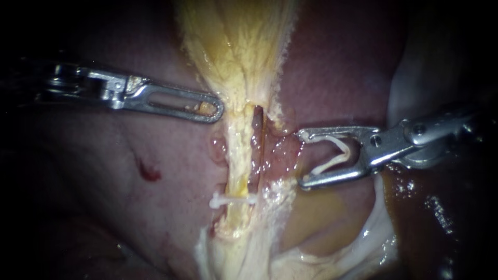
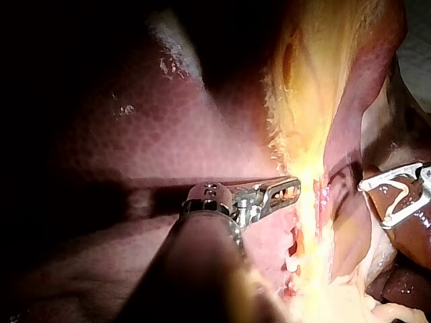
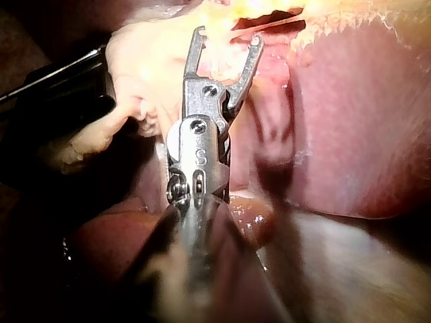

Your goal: Clipping second clip left tube

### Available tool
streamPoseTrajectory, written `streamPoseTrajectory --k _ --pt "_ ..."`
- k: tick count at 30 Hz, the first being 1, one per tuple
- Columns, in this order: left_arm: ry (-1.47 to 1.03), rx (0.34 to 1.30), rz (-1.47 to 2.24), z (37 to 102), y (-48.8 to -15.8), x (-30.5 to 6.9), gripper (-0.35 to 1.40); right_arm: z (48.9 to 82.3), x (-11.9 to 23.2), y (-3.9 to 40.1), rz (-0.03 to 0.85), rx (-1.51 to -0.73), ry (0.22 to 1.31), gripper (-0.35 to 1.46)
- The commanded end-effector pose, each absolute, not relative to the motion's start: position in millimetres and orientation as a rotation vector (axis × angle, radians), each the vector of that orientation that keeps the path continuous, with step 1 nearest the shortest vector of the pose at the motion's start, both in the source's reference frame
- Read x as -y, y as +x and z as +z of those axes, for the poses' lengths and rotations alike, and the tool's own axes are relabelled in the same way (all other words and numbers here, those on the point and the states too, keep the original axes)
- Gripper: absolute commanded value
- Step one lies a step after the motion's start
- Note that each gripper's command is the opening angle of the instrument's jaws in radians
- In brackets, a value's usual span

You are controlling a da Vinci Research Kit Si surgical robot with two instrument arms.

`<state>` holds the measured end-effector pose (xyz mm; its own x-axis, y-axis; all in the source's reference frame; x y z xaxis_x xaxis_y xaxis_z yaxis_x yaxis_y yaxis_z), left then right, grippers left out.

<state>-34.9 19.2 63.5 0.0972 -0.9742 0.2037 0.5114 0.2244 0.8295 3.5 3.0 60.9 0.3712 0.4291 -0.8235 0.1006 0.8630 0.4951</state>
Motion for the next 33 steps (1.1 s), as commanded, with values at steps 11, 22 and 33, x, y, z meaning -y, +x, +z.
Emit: streamPoseTrajectory --k 11,22,33 --pt "0.676 0.877 -1.228 62.5 -34.0 -19.6 -0.35 60.9 -3.0 3.5 0.223 -1.185 0.517 0.5" --pt "0.694 0.918 -1.247 57.9 -31.7 -21.4 -0.35 61.0 -3.0 3.6 0.223 -1.185 0.517 0.5" --pt "0.708 0.935 -1.259 55.1 -30.8 -21.1 -0.35 61.1 -2.9 3.6 0.222 -1.185 0.516 0.5"
